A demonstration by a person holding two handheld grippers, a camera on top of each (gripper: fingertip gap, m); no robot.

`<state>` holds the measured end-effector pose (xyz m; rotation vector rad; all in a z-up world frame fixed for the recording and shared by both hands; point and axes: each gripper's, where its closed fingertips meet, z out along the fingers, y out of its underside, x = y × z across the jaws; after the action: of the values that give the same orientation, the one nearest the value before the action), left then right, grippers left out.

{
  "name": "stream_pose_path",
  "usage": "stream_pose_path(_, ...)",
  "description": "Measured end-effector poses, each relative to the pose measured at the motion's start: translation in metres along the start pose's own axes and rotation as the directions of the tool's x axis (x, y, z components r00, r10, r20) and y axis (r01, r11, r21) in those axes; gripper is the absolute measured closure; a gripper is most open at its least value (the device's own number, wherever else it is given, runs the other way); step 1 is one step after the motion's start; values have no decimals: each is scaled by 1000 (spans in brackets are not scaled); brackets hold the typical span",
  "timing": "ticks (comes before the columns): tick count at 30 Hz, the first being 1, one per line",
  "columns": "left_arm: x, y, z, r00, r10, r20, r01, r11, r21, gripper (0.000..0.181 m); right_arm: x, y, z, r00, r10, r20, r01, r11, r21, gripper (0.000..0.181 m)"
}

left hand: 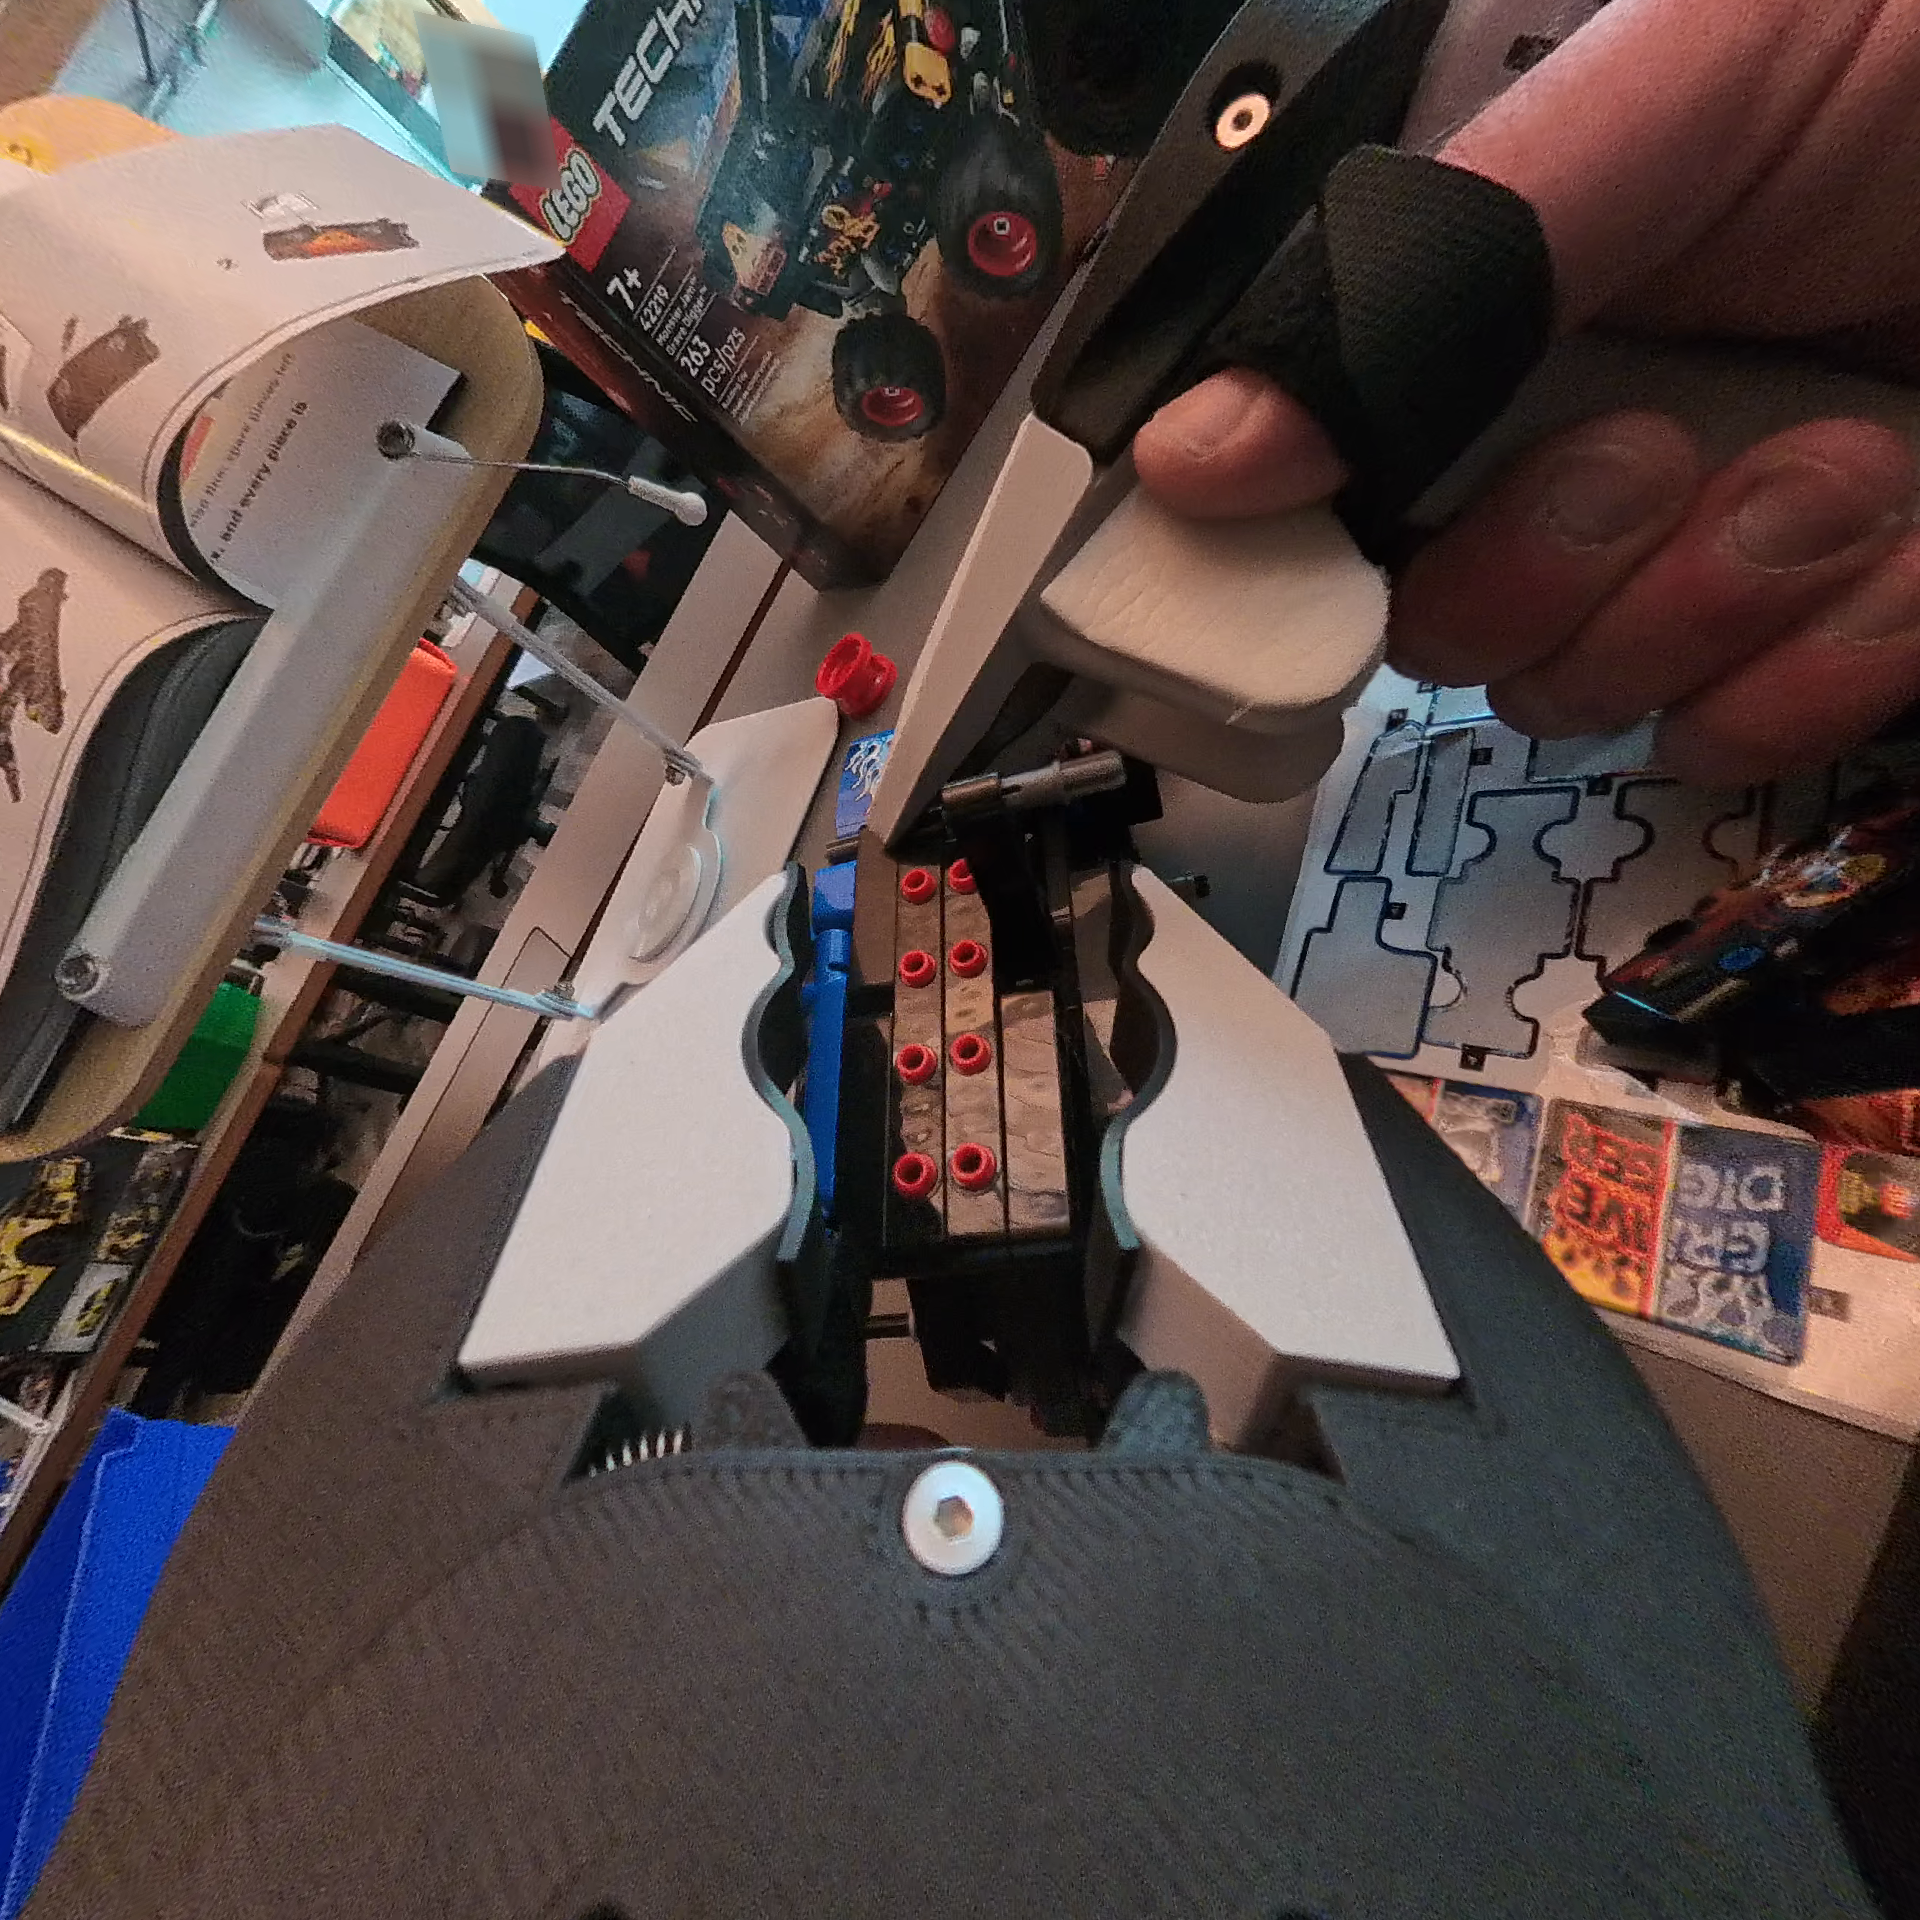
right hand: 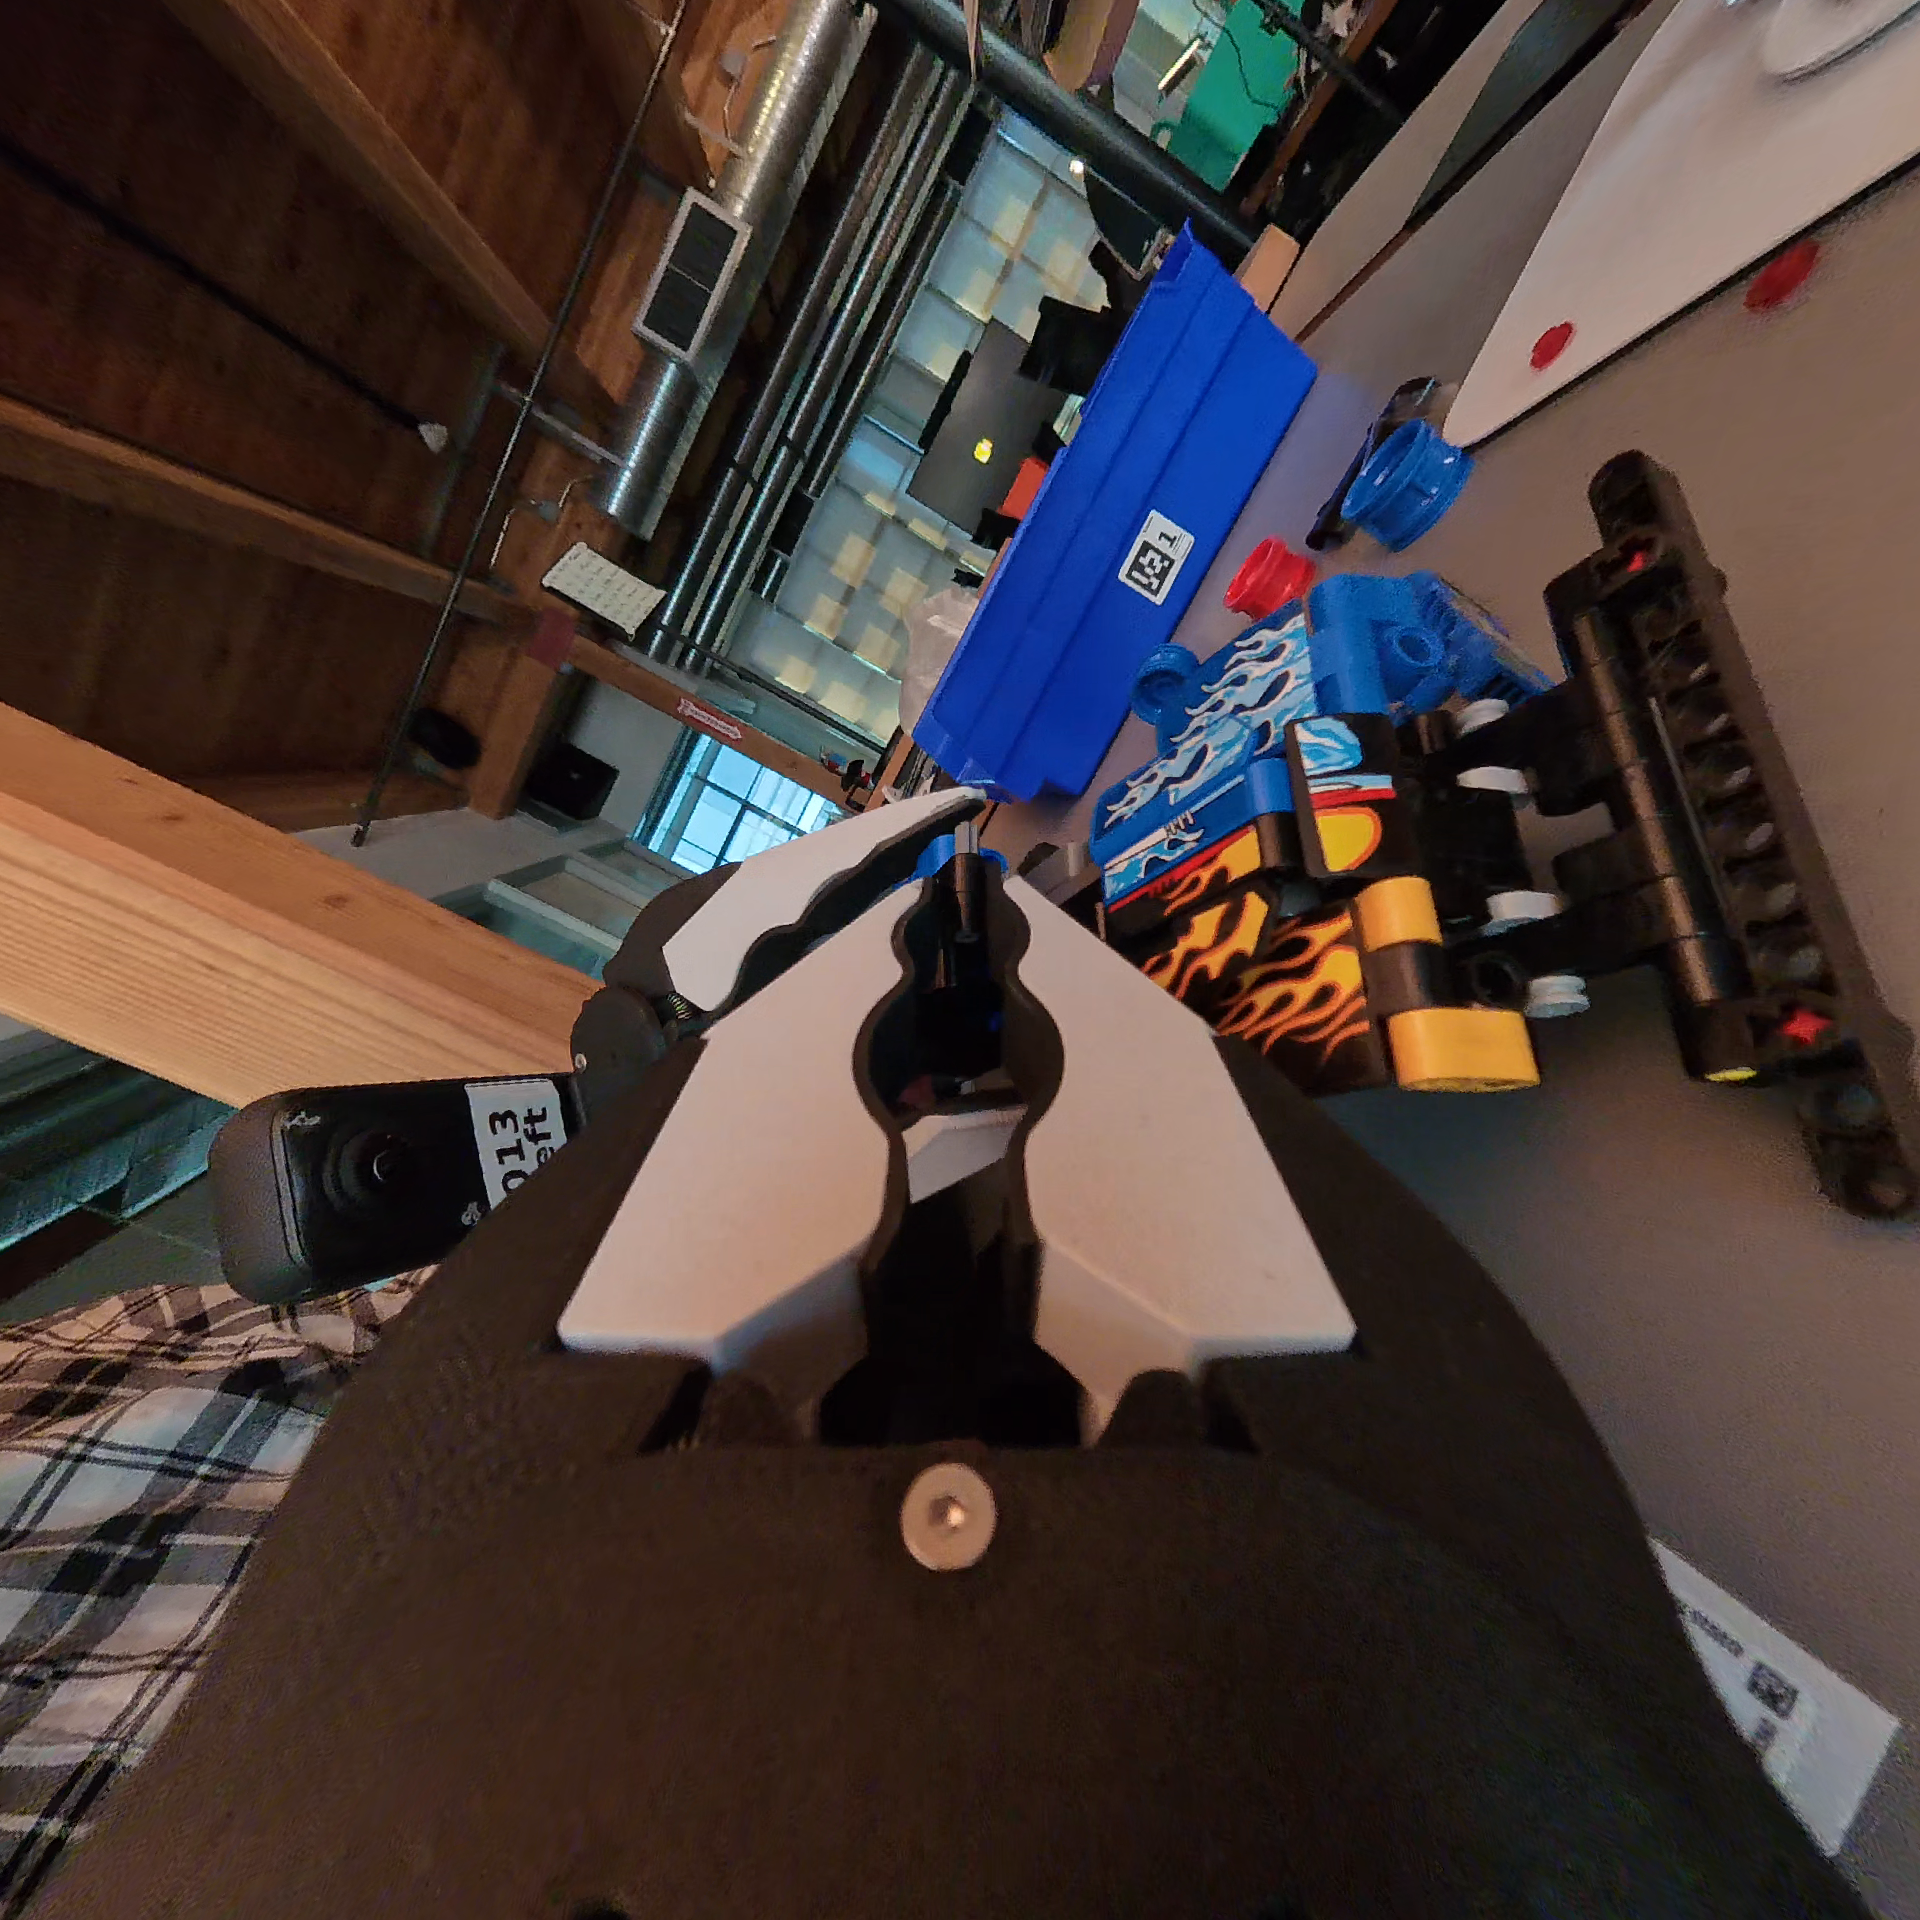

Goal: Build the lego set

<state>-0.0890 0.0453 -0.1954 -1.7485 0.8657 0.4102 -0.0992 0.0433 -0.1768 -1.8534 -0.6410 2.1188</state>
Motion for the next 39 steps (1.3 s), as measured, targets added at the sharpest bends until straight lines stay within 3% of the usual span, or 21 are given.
stream_pose_path(16,2,-5,-5,998,47,53,-50,997,66,125,-8,7,-8,998,-55,44,58,996,-71,176)
stream_pose_path(22,4,-6,-5,997,53,57,-57,995,76,125,-8,11,-12,976,-216,4,214,966,-148,176)
stream_pose_path(26,3,-7,-5,997,44,61,-49,995,82,125,-9,11,-13,989,-142,35,145,982,-124,176)
stream_pose_path(29,-30,15,-4,989,-76,130,73,997,29,136,-5,29,-14,966,-260,-9,251,940,-229,177)
stream_pose_path(30,-32,19,-4,988,-92,120,90,996,28,136,-3,23,-14,958,-286,-37,272,938,-213,177)
stream_pose_path(33,6,-16,-9,999,14,31,-19,990,143,135,-4,1,-18,956,-290,-31,282,946,-159,177)
stream_pose_path(39,-8,-7,-5,998,-13,69,5,993,116,138,-3,1,-20,982,-190,7,188,968,-165,175)
